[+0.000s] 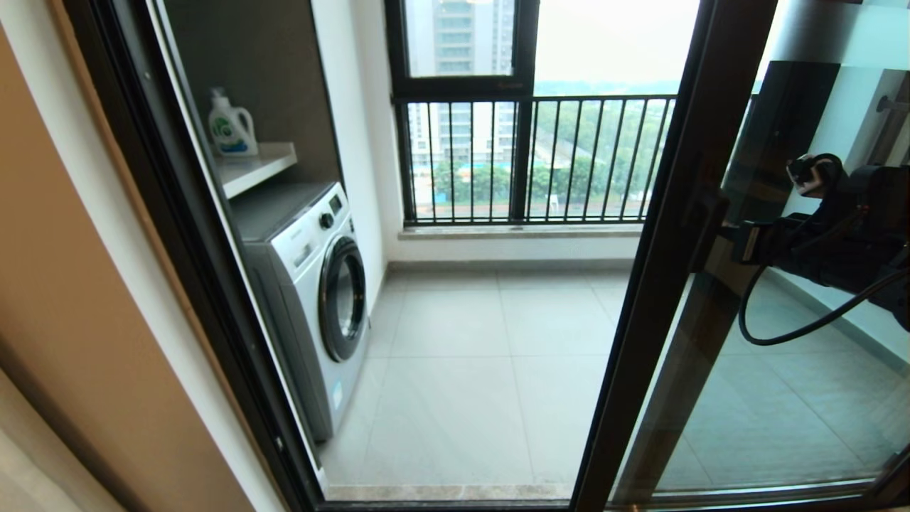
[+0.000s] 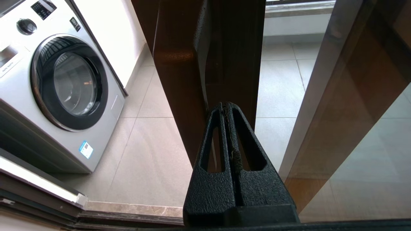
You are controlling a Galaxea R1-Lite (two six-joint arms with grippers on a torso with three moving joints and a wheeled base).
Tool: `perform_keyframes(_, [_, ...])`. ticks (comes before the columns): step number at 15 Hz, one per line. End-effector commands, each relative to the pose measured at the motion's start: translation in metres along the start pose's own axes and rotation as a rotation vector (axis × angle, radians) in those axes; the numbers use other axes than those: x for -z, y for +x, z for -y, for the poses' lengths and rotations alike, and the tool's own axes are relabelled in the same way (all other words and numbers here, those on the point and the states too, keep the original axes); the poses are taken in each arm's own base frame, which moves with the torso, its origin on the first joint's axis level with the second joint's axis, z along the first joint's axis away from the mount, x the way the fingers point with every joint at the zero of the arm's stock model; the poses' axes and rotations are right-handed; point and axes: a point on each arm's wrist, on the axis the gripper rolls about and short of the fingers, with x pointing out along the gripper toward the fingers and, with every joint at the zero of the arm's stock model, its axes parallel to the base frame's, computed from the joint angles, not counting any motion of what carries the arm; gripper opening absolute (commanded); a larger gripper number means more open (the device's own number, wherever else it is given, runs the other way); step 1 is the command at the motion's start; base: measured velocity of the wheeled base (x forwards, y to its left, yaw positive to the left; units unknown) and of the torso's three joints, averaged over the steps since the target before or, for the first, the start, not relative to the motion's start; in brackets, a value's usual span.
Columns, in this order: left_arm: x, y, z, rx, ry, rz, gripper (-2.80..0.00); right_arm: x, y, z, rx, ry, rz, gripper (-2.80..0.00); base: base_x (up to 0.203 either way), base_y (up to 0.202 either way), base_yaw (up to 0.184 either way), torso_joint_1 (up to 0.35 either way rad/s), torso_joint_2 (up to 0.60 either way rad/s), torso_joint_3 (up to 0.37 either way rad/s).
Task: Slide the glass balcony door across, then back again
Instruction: Close the slid door
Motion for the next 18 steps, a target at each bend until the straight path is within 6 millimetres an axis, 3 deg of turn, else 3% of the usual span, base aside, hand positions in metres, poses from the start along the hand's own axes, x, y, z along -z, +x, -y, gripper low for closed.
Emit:
perform_keyframes(1, [0.0, 0.0, 0.0, 0.0, 0.001, -0.003, -2.8, -0.001, 0.001, -0.005, -0.017, -0.003, 0.004, -2.8, 0.0, 0.0, 0.0, 0.0, 0.0, 0.0])
perform_keyframes(10, [0.0, 0.0, 0.0, 0.001, 0.0, -0.003, -2.8, -0.001, 0.004, -0.02, -0.061, -0.011, 0.003, -2.8, 0.0, 0.0, 0.0, 0.0, 0.0, 0.0])
perform_keyframes(18, [0.0, 0.0, 0.0, 0.001, 0.001, -0.003, -2.8, 0.003, 0.011, -0.054, -0.103, -0.026, -0.01, -2.8, 0.0, 0.0, 0.0, 0.0, 0.0, 0.0])
